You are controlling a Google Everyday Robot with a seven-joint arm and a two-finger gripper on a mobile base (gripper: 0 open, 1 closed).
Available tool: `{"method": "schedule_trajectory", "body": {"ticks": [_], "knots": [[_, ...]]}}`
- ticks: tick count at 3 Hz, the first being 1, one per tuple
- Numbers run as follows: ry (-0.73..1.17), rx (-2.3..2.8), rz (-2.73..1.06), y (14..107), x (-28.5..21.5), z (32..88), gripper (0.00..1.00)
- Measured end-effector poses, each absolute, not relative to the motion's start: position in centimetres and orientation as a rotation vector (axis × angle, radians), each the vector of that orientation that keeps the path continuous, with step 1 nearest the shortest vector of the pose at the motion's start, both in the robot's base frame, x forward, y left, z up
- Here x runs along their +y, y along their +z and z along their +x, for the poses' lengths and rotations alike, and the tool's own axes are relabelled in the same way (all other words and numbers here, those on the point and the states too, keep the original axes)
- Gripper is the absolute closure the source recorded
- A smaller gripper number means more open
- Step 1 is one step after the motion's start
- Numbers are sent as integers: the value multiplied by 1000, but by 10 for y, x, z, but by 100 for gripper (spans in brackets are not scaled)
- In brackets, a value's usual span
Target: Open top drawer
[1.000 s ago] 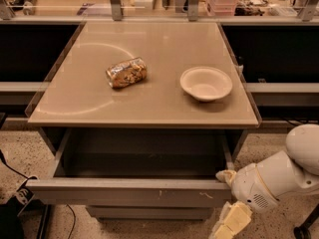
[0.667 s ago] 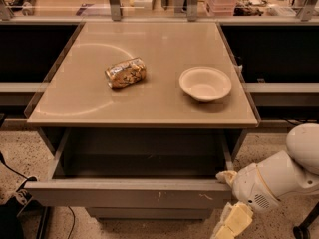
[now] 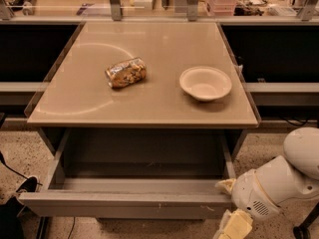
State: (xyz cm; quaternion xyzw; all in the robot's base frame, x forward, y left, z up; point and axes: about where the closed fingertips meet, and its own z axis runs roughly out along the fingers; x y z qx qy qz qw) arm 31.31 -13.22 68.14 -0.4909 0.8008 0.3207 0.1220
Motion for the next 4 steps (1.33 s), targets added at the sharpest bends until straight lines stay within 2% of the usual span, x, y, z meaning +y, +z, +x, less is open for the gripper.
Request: {"method": "schedule_trajectory", "body": {"ticks": [1, 2, 3, 4], "knots": [[870, 2436, -1432, 682, -127, 285, 0], [866, 2441, -1432, 683, -126, 285, 0], [722, 2427, -1300, 695, -142, 275, 0], [492, 2360, -1060, 720, -190, 284, 0]]}}
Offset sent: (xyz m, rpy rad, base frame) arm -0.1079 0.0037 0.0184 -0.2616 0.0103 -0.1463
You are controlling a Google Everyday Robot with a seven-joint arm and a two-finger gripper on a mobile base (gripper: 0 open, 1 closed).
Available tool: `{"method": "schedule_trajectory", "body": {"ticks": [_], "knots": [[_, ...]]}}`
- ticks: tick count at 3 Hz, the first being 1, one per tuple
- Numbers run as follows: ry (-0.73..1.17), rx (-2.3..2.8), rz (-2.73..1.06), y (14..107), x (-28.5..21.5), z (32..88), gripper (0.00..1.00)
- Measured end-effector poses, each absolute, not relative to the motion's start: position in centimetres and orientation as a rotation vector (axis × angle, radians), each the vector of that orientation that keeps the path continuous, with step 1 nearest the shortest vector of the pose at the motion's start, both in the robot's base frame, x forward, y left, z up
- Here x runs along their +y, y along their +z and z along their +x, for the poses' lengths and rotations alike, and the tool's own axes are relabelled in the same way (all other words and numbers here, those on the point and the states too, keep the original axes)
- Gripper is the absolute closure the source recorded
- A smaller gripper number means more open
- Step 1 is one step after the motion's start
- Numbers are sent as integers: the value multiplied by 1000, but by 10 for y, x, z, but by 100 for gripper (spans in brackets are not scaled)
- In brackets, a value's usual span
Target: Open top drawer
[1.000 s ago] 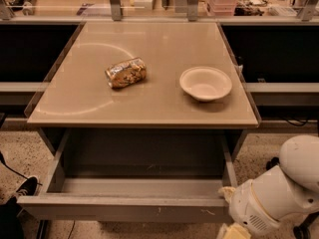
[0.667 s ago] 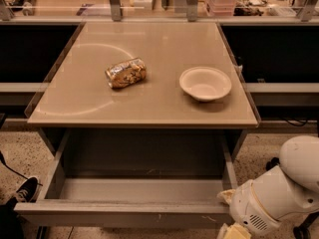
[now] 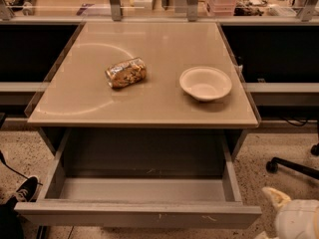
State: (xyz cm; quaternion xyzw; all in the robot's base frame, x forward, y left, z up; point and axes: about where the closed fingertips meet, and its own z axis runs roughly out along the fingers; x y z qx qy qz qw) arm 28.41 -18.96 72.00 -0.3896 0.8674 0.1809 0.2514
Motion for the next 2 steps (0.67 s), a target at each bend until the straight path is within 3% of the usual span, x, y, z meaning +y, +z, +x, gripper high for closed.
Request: {"method": "schedule_trajectory", "body": {"ticks": [2], "knots": [[450, 2340, -1019, 724, -199, 287, 0]]}}
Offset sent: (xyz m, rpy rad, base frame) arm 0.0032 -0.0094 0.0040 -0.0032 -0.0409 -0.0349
